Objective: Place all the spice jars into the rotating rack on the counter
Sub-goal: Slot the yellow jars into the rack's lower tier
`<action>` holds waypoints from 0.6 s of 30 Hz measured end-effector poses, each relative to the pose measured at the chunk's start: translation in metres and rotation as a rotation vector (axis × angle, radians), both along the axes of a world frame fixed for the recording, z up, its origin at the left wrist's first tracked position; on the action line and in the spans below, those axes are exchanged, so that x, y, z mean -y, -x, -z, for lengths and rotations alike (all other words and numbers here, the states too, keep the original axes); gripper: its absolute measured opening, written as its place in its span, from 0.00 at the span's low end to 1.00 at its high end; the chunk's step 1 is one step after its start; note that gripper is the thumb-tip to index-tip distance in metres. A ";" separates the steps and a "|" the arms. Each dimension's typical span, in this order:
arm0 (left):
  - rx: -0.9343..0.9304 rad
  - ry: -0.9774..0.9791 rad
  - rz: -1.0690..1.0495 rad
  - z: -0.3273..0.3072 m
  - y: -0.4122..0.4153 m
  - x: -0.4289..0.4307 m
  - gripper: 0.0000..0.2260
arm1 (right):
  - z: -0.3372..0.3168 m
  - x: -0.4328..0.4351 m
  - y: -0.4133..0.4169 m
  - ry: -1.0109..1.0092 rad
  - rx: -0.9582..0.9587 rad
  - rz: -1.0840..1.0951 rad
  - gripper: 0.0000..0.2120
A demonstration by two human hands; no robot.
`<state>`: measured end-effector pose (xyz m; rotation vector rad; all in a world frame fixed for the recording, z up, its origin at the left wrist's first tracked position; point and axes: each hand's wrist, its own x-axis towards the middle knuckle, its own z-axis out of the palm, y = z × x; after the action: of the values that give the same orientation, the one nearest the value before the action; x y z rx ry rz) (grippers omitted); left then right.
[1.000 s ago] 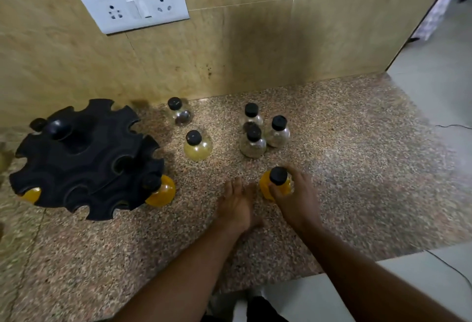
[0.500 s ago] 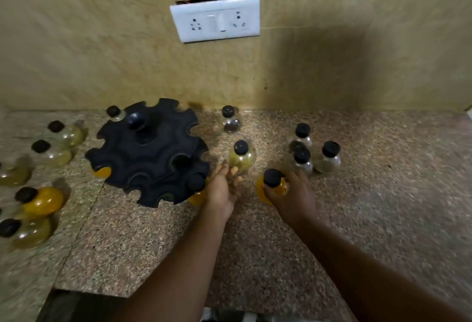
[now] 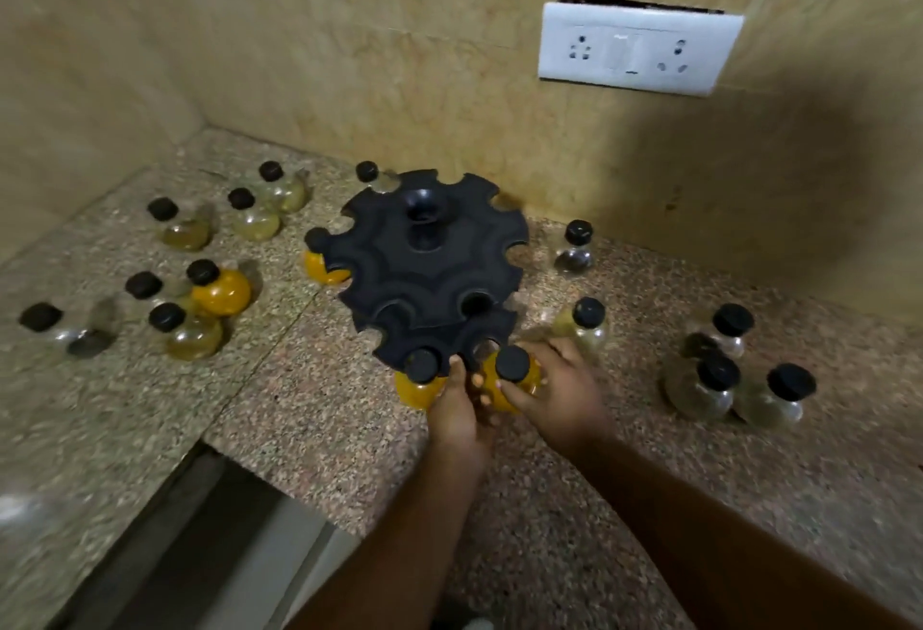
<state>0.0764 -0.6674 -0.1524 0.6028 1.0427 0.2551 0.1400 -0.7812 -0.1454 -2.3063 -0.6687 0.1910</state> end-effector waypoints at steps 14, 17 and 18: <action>-0.075 -0.163 0.253 -0.009 0.033 -0.047 0.16 | -0.002 -0.053 0.000 0.010 -0.026 -0.044 0.29; -0.039 -0.139 0.279 -0.011 0.032 -0.051 0.16 | -0.006 -0.061 -0.006 0.025 -0.032 -0.024 0.30; -0.034 -0.137 0.282 -0.011 0.031 -0.052 0.16 | -0.007 -0.064 -0.007 0.028 -0.035 -0.017 0.30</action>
<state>0.0450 -0.6155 -0.1415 0.8721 0.9645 0.0688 0.1465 -0.7176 -0.1380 -2.3191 -0.6723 0.2489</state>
